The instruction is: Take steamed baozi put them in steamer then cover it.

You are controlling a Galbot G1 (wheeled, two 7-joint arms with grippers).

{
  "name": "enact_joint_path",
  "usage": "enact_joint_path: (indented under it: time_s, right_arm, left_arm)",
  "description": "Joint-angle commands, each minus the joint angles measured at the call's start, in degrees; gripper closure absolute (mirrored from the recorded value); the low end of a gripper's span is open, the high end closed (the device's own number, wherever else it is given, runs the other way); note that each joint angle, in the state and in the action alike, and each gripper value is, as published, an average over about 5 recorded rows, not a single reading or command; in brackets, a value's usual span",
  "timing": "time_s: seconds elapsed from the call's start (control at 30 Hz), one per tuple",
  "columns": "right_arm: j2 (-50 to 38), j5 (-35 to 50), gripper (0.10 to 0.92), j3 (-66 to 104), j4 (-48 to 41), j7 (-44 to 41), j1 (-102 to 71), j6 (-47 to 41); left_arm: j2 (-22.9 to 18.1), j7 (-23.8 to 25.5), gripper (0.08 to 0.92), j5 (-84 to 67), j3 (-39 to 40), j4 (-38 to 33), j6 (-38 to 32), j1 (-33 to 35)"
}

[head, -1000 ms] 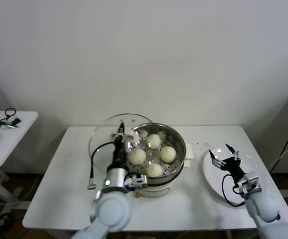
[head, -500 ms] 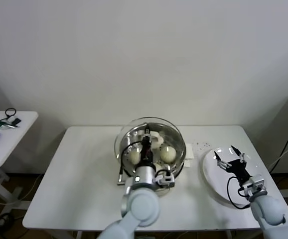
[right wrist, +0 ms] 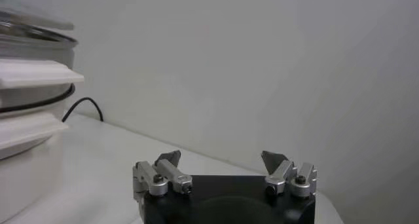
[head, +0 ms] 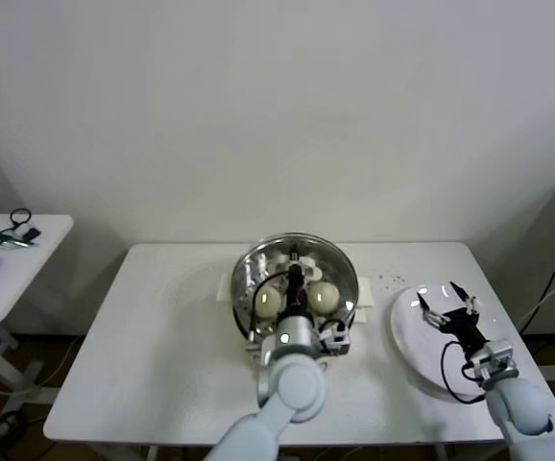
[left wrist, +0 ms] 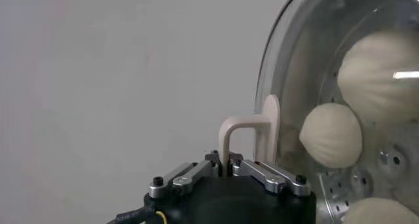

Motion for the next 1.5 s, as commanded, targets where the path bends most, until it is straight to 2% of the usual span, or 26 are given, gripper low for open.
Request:
enact_joint_path:
  time_s: [0.03, 0.73, 1.1, 1.2, 1.5]
  right_arm:
    - [0.29, -0.37, 0.203, 0.16, -0.36, -0.11, 0.16, 0.18]
    - [0.96, -1.20, 0.203, 1.13, -0.64, -0.92, -0.34, 0.69]
    - [1.09, 1.15, 0.203, 1.53, -0.01, -1.49, -0.43, -0.16]
    - [1.13, 1.36, 0.203, 1.61, -0.05, -1.49, -0.52, -0.32]
    - [1.15, 1.09, 0.203, 1.83, -0.46, -1.61, -0.48, -0.18]
  left_arm:
    - [-1.83, 0.20, 0.850, 1.46, -0.62, 2.85, 2.83, 0.08]
    - [-2.43, -1.75, 0.850, 0.59, -0.78, 3.61, 2.83, 0.70]
    - [-2.33, -2.12, 0.850, -0.95, -0.74, 3.46, 2.83, 0.73]
    - [-2.29, -2.55, 0.822, -1.21, -0.59, 2.78, 2.83, 0.70]
    - [0.22, -2.34, 0.576, -2.29, 0.80, -1.67, 2.83, 1.34]
